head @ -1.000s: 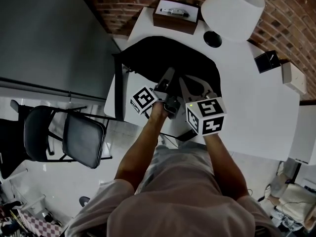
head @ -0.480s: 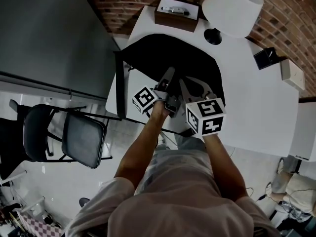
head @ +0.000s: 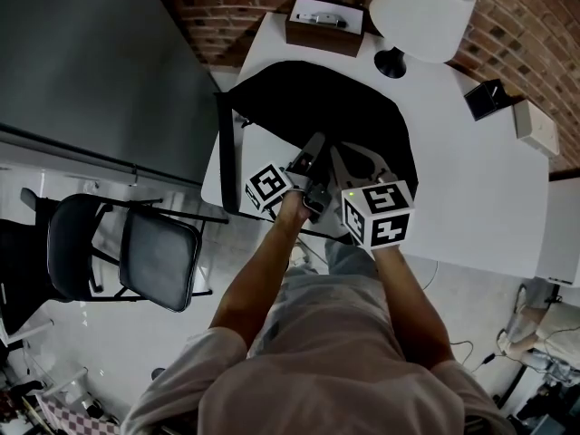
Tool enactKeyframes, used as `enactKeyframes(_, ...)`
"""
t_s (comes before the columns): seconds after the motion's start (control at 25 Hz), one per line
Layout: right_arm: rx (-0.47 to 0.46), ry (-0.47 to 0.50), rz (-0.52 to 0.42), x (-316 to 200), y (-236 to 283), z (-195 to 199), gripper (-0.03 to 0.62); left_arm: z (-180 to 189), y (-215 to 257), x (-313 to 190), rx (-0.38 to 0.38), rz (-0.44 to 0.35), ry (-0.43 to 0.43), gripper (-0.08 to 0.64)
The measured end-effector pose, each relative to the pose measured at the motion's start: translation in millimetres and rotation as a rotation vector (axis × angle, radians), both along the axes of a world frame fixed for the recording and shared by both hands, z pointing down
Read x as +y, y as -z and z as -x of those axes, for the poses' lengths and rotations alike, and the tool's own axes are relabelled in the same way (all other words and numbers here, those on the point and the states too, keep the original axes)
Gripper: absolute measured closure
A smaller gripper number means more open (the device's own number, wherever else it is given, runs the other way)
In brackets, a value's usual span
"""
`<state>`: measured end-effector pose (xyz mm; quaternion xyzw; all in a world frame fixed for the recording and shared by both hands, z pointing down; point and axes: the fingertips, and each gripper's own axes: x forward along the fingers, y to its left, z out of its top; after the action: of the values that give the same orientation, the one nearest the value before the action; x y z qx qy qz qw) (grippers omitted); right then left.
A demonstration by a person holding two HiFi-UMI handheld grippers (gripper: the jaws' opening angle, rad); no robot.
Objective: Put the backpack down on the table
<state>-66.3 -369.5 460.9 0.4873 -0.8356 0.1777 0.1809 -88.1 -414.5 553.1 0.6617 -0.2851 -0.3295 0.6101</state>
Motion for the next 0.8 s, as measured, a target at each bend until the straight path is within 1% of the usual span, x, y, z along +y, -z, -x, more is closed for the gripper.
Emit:
enactKeyframes(0.28, 0.004, -0.031, -0.015, 13, 7, 7, 0.591, 8, 4, 15, -0.011, -0.002, -0.03, 0.382)
enactKeyframes(0.52, 0.01, -0.067, -0.014, 31, 8, 4, 0.591, 15, -4, 28, -0.015, 0.042, -0.04, 0.382)
enactKeyframes(0.8, 0.009, -0.072, -0.018, 38, 10, -2, 0.591, 18, 0, 38, -0.024, 0.03, -0.031, 0.382)
